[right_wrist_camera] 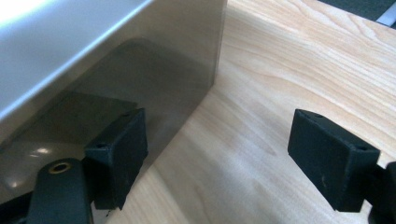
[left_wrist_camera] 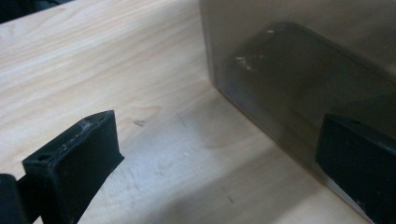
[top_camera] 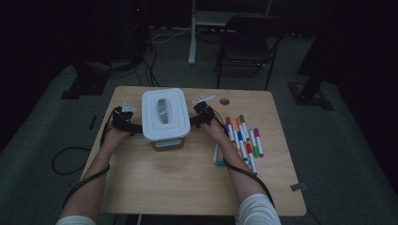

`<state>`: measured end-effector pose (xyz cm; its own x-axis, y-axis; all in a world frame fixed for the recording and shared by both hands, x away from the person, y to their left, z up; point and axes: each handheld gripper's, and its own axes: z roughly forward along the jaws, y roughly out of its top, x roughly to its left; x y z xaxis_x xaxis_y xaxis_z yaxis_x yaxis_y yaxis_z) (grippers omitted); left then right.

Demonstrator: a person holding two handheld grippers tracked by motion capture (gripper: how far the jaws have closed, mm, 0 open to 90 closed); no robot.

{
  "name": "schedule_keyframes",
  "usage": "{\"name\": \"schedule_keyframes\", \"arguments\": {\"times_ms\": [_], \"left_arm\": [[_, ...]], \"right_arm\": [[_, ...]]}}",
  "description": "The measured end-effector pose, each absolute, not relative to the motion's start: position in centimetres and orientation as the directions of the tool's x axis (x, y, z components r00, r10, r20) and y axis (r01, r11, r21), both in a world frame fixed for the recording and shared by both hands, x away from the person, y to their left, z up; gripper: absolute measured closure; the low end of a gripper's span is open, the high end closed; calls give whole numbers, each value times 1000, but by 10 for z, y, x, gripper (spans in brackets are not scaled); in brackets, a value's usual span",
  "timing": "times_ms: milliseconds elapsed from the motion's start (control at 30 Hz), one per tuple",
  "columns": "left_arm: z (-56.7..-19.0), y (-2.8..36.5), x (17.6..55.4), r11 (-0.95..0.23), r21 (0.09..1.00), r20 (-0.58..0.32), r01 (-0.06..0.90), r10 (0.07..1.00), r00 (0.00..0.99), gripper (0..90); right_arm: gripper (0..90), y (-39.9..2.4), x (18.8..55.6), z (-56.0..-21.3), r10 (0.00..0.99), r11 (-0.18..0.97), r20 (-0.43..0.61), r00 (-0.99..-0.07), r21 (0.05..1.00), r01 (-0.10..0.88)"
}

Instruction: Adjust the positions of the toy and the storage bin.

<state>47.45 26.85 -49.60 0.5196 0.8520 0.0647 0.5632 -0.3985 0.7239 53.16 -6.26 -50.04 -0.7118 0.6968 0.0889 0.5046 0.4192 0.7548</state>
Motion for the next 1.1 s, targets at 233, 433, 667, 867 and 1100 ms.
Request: {"name": "schedule_keyframes", "arguments": {"times_ms": [233,433,667,867,1100], "left_arm": [[-493,262,454,-431,714,82,552,835,545,5],[-492,256,433,-449,711,86,541,819,567,5],[-493,250,409,-455,720,80,524,804,589,4],[-494,246,395,-464,719,77,517,793,605,4],[-493,240,373,-486,718,74,498,765,639,4]], "right_arm": [[209,-67,520,-499,670,441,89,-737,751,491],[216,-73,509,-498,644,449,106,-757,750,487],[223,-77,493,-499,633,455,104,-767,751,477],[230,-82,481,-499,623,434,127,-772,765,476],[234,-88,461,-499,597,470,106,-795,757,454]]}}
